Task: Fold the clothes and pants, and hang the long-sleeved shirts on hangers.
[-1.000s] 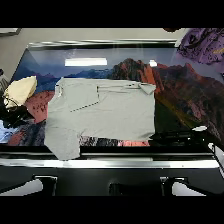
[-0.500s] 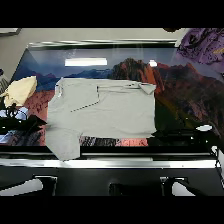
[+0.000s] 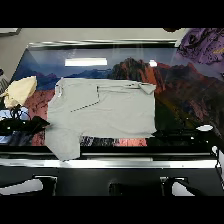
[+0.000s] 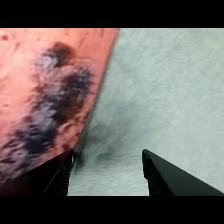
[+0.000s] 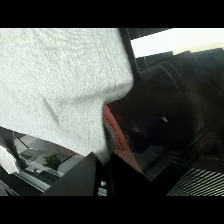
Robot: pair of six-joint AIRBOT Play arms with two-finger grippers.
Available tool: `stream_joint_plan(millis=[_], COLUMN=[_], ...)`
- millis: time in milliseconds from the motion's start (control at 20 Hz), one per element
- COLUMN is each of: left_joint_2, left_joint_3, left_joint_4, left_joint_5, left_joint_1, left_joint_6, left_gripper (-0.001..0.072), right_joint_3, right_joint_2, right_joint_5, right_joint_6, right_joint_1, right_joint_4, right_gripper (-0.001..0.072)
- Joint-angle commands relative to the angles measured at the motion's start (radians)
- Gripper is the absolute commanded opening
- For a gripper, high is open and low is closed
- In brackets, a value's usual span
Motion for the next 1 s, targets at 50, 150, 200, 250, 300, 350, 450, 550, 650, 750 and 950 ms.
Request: stream_joint_plan(millis=[50,150,200,250,300,350,450,550,650,750,950], left_joint_2=[-0.047,-0.046,-0.044,-0.035,-0.020,-0.003,0.031,0.056,0.072,0.085,0.167], left_joint_3=[-0.001,0.005,0.017,0.036,0.066,0.108,0.228,0.407,0.636,0.883,1.250], left_joint_4=[-0.011,-0.055,-0.088,-0.116,-0.136,-0.141,-0.140,-0.132,-0.092,0.015,0.285], left_joint_5=[0.015,0.017,0.011,0.012,0.013,0.013,0.014,0.015,0.016,0.016,-0.018], left_joint_1=[-0.063,-0.082,-0.090,-0.103,-0.123,-0.148,-0.198,-0.235,-0.262,-0.284,-0.294], left_joint_6=[0.006,0.006,0.006,0.006,0.006,-0.004,-0.046,-0.095,-0.150,-0.238,-0.423], left_gripper=[0.0250,0.0022,0.0020,0.0019,0.0018,0.0018,0.0017,0.0018,0.0017,0.0017,0.0018], right_joint_3=[0.001,0.006,0.022,0.050,0.098,0.162,0.349,0.589,0.838,1.069,1.479], right_joint_2=[0.034,0.066,0.077,0.078,0.078,0.078,0.076,0.064,0.056,0.056,0.063], right_joint_5=[-0.020,-0.029,-0.032,-0.039,-0.069,-0.115,-0.214,-0.259,-0.259,-0.243,-0.080], right_joint_6=[-0.001,0.000,0.000,0.000,0.021,0.062,0.187,0.343,0.443,0.473,0.472], right_joint_1=[0.000,0.004,0.026,0.068,0.130,0.195,0.310,0.373,0.385,0.385,0.385], right_joint_4=[0.002,0.005,-0.002,-0.005,-0.024,-0.063,-0.214,-0.424,-0.581,-0.692,-0.777], right_gripper=[0.0035,0.0035,0.0034,0.0034,0.0034,0.0034,0.0034,0.0034,0.0034,0.0035,0.0034])
